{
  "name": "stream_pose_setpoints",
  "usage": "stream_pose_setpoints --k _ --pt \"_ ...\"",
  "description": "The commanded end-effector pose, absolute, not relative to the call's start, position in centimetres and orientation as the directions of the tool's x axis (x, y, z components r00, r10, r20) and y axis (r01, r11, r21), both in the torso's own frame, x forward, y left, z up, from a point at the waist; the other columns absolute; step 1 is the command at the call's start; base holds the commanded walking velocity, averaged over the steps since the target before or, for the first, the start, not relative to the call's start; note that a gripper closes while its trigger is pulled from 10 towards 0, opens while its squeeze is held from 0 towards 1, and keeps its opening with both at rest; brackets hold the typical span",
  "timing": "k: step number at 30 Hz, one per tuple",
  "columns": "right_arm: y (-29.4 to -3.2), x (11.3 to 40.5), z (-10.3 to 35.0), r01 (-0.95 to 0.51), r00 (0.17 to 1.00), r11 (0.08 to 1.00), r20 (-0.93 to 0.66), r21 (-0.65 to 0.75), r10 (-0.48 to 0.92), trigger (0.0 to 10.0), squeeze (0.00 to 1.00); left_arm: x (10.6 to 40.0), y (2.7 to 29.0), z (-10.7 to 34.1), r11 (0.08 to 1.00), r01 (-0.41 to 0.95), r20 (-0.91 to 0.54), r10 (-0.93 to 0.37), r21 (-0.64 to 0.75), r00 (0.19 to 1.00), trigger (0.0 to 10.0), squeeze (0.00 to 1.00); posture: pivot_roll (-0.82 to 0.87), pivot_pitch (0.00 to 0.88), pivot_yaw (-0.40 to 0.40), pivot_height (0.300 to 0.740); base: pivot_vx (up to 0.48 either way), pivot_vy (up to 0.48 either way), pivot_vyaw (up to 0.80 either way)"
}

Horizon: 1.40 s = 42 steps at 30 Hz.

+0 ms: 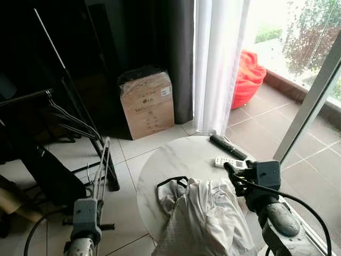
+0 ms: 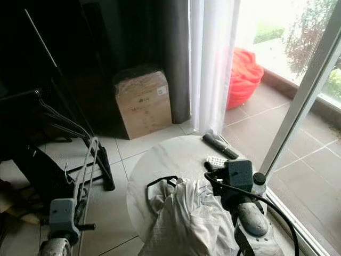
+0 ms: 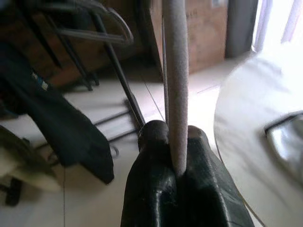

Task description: Hang hanger

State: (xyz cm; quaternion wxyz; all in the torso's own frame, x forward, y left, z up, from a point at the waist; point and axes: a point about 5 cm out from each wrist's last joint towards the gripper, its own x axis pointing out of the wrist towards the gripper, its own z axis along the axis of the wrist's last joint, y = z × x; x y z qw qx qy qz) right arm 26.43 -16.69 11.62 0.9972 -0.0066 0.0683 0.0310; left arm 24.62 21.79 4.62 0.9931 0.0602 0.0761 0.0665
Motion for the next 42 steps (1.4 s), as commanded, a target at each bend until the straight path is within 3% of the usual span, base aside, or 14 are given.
stream_pose_setpoints --k 1,13,19,34,42 --pt "-16.2 26.8 11.9 -0.058 0.993 0.998 -0.104 0.022 0.059 10.0 0.00 24.3 22.4 4.8 0.981 -0.120 -0.137 0.141 0.152 0.980 10.0 0.00 -0.17 0.101 0.086 0.740 0.000 0.000 0.80" --pt "-16.4 26.5 9.7 -0.007 0.991 0.999 -0.132 0.046 0.013 10.0 0.00 24.3 21.6 5.0 0.983 -0.084 -0.138 0.107 0.162 0.985 10.0 0.00 -0.17 0.090 0.099 0.740 0.000 0.000 0.79" --pt "-16.4 26.5 9.2 -0.002 0.990 0.998 -0.138 0.069 0.012 10.0 0.00 24.5 21.3 4.8 0.988 -0.073 -0.155 0.094 0.139 0.983 10.0 0.00 -0.17 0.087 0.098 0.740 0.000 0.086 0.00" --pt "-16.9 26.4 8.2 -0.012 0.986 0.999 -0.166 0.030 0.017 10.0 0.00 24.4 21.3 4.6 0.988 -0.076 -0.169 0.098 0.135 0.981 10.0 0.00 -0.16 0.077 0.096 0.740 0.000 0.480 0.00" --pt "-17.6 27.0 5.6 -0.039 0.966 0.999 -0.257 -0.028 0.031 10.0 0.00 24.7 21.2 4.5 0.988 -0.072 -0.176 0.095 0.133 0.980 10.0 0.00 -0.16 0.075 0.092 0.740 0.000 0.480 0.00"
